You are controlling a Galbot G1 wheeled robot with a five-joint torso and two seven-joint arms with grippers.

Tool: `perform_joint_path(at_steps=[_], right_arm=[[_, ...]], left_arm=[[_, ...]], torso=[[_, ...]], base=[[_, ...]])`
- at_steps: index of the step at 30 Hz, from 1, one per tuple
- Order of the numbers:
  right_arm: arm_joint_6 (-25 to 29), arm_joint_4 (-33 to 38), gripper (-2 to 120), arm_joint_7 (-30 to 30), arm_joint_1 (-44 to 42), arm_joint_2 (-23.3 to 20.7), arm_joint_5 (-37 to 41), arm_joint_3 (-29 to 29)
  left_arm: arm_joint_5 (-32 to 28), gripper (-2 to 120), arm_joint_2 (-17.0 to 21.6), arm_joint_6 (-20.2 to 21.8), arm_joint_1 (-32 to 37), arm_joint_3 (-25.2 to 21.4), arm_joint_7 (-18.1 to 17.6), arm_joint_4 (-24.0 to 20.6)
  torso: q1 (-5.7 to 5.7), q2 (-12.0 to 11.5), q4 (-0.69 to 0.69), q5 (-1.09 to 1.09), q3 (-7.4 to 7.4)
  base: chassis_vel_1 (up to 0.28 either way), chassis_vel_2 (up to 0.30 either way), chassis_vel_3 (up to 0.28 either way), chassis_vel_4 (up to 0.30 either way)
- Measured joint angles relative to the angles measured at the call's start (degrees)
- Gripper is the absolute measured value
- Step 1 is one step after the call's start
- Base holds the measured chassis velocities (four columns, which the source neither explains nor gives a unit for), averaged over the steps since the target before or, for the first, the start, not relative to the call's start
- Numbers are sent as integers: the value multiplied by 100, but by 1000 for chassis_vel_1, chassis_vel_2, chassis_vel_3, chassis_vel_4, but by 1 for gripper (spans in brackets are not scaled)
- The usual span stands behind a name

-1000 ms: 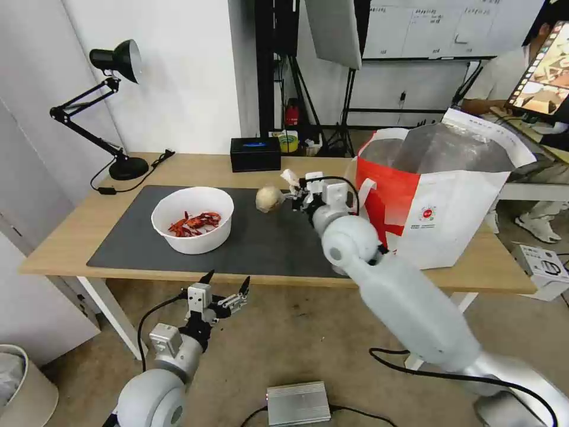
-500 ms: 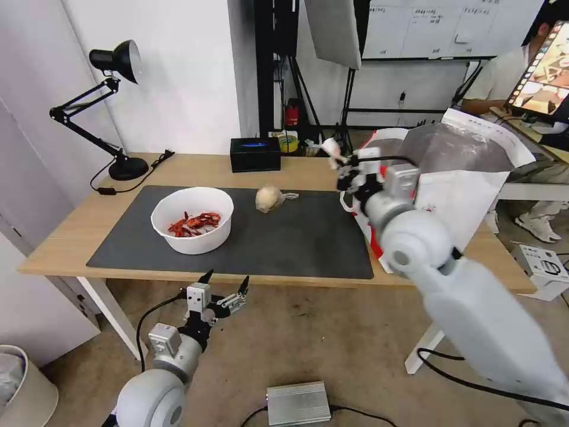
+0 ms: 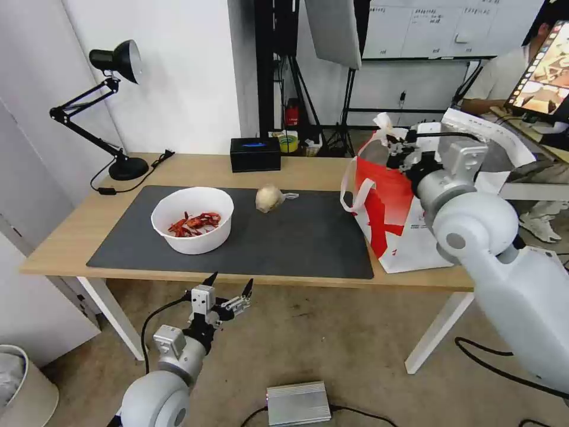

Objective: Pick up the trash from the table and place it into the takeout bag.

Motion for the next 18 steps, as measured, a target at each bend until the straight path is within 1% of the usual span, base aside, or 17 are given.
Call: perform_joint_path(at_steps=[8,10,11,12,14,15,17,18], right_arm=[[-65,-44,0,277,-122,-28,218,108],[-87,-45,0,443,-166,-27,347,145],[-88,-27,3,485,-191,-26,410,169],[-88,-27,3,485,-191,-26,410,169],[-91,-9,13,494,-225,-34,436,203],[-91,-9,13,494,-225,-34,436,203],[-97,17,25,505,-227,-64,445,229],[-97,17,25,505,-227,-64,445,229]], left_arm=[[30,100,8,117,-4,3,-2,-39],[31,100,14,126,-9,2,-2,-40],[37,100,14,124,-16,6,-2,-18],[37,100,14,124,-16,6,-2,-18],[40,100,4,117,-21,23,-2,-13],[40,100,4,117,-21,23,-2,-13],[41,100,2,114,-29,31,-2,-12],[41,100,2,114,-29,31,-2,-12]], torso=[[0,0,0,0,0],[0,0,0,0,0],[0,0,0,0,0],[0,0,0,0,0],[0,0,0,0,0],[0,0,0,0,0],[0,0,0,0,0],[0,0,0,0,0]], base=[[0,0,0,0],[0,0,0,0],[0,0,0,0],[0,0,0,0],[0,0,0,0],[0,0,0,0],[0,0,0,0],[0,0,0,0]])
